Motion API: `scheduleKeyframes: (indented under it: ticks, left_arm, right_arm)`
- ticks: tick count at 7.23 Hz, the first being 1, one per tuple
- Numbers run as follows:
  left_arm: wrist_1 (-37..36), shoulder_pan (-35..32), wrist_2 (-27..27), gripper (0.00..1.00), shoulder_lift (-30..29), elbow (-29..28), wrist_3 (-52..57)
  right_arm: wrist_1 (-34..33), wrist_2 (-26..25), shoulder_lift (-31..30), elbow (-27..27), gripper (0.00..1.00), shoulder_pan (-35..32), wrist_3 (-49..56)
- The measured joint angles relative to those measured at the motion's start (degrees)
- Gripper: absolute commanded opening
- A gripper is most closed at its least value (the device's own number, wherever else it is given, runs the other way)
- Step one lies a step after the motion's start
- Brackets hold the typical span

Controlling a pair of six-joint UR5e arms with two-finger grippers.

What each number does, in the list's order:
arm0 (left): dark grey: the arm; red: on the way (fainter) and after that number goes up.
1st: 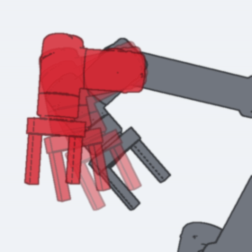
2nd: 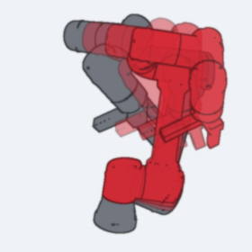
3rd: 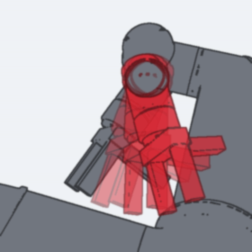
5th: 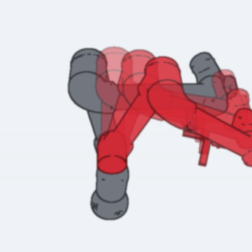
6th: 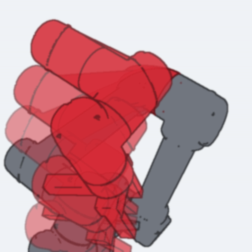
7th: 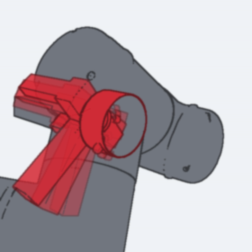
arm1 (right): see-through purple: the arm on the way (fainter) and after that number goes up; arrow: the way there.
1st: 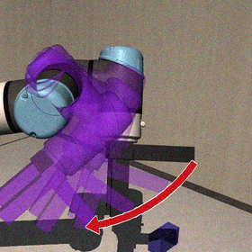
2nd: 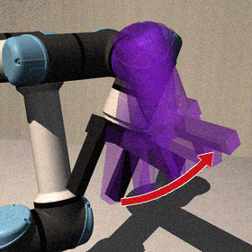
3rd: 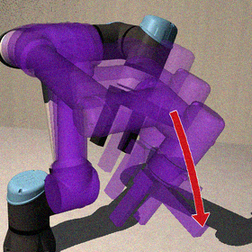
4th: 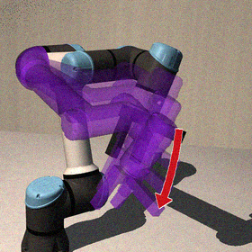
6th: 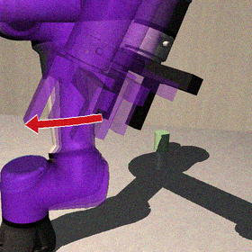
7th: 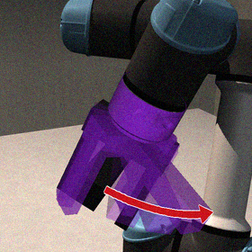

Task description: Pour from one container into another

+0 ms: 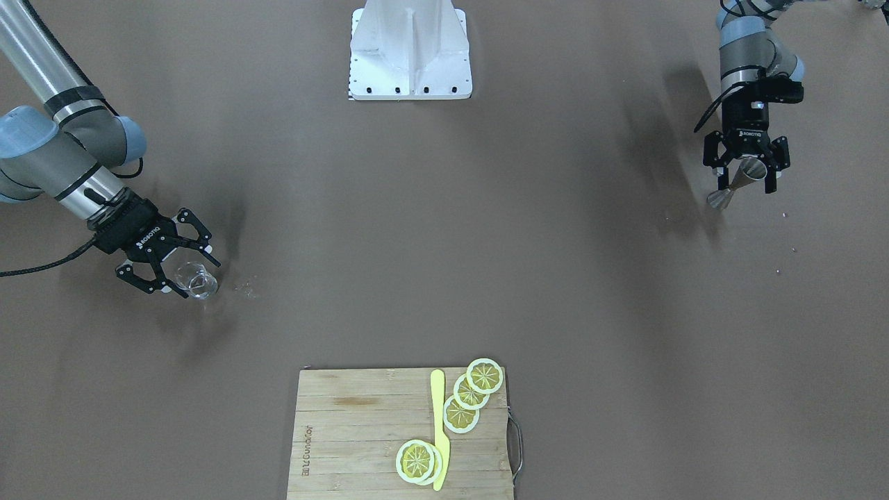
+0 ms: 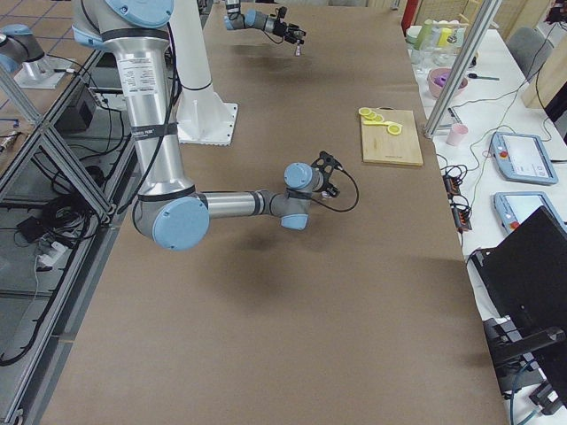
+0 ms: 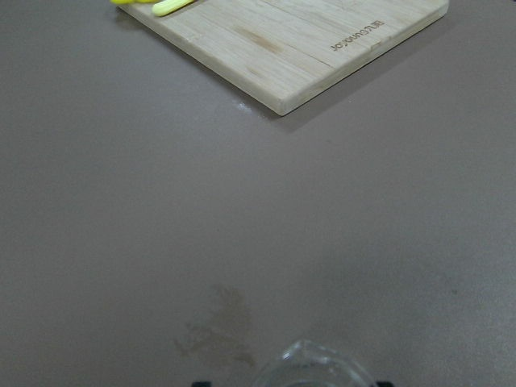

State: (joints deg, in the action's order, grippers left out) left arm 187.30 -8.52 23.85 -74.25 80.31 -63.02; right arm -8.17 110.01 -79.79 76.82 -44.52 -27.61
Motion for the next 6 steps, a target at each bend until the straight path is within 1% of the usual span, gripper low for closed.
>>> scheduleKeyframes:
  ticks: [2,4,5,6]
  left_arm:
    - [0.06,0.32,-0.80,0.92,-0.78,-1.26,-0.55]
    - [0.08,0.77,-2.14,0.91,-1.65,-2.79,-1.07]
    - [0.09,1.11,-2.76,0.90,-1.90,-3.32,-1.62]
    - [0.09,1.52,-3.70,0.90,-2.20,-4.05,-2.38]
  right_arm:
    - [0.05,0.11,-0.26,0.09,0.68,-0.01,-0.07]
    - [0.08,0.13,-0.30,0.11,0.61,-0.03,-0.08]
    - [0.08,0.12,-0.29,0.12,0.43,-0.04,-0.06]
    - [0.08,0.12,-0.29,0.11,0.16,-0.04,0.03]
